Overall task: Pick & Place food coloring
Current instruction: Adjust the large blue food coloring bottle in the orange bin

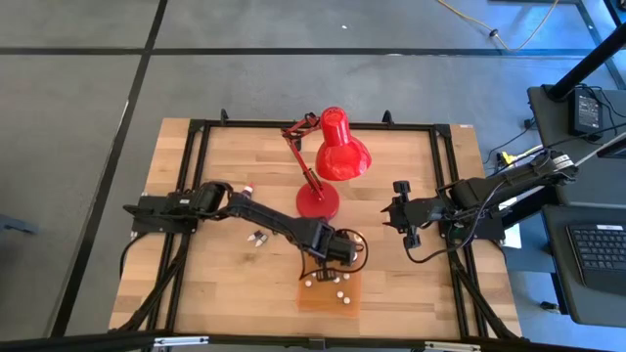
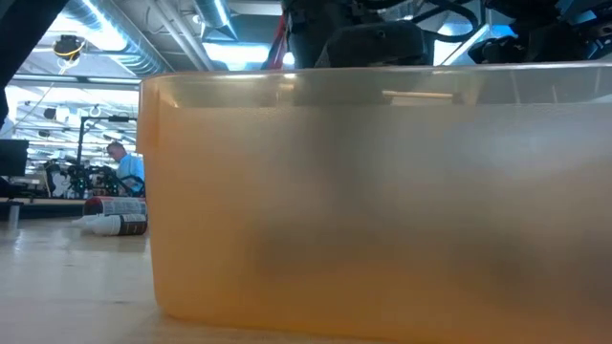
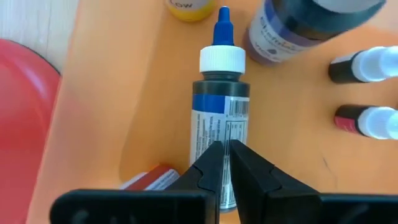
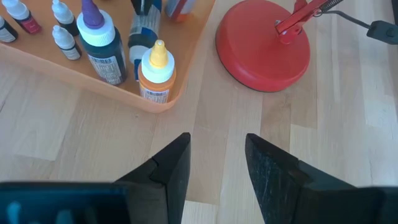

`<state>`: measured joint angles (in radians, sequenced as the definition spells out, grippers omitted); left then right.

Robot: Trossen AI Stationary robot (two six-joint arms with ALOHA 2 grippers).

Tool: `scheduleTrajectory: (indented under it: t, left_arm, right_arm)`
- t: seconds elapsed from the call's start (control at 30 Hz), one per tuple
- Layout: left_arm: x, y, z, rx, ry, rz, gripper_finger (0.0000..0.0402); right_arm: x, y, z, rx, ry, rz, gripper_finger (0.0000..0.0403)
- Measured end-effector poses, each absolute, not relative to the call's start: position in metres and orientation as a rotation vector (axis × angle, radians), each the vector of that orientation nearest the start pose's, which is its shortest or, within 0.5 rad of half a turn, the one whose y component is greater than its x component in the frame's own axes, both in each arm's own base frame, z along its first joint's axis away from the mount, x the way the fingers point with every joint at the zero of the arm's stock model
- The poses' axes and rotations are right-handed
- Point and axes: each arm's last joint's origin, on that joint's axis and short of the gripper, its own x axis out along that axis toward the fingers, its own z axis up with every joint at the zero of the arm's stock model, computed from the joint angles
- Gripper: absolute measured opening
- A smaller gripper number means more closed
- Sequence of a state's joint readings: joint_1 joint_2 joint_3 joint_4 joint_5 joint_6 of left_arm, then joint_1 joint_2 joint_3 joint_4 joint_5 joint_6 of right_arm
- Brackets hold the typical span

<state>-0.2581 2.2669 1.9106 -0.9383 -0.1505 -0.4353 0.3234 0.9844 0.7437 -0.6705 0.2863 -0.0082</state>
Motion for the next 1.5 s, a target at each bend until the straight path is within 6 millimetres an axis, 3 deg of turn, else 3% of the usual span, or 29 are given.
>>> scheduleTrajectory:
  t: [0.93,1.23,1.5]
  left_arm:
    - [0.451,-0.116,0.186,-0.091,1.258,0.142,0.0019]
    - [0.460,-0.118,0.209,-0.066,1.183,0.101,0.0019]
    - [0.465,-0.115,0.213,-0.033,1.123,0.091,0.0019]
  right_arm:
    - [0.178,0.051,0.248,-0.281,0.869,0.038,0.0156]
    - [0.178,0.051,0.248,-0.282,0.869,0.038,0.0156]
    - [0.178,0.051,0.248,-0.281,0.869,0.038,0.0156]
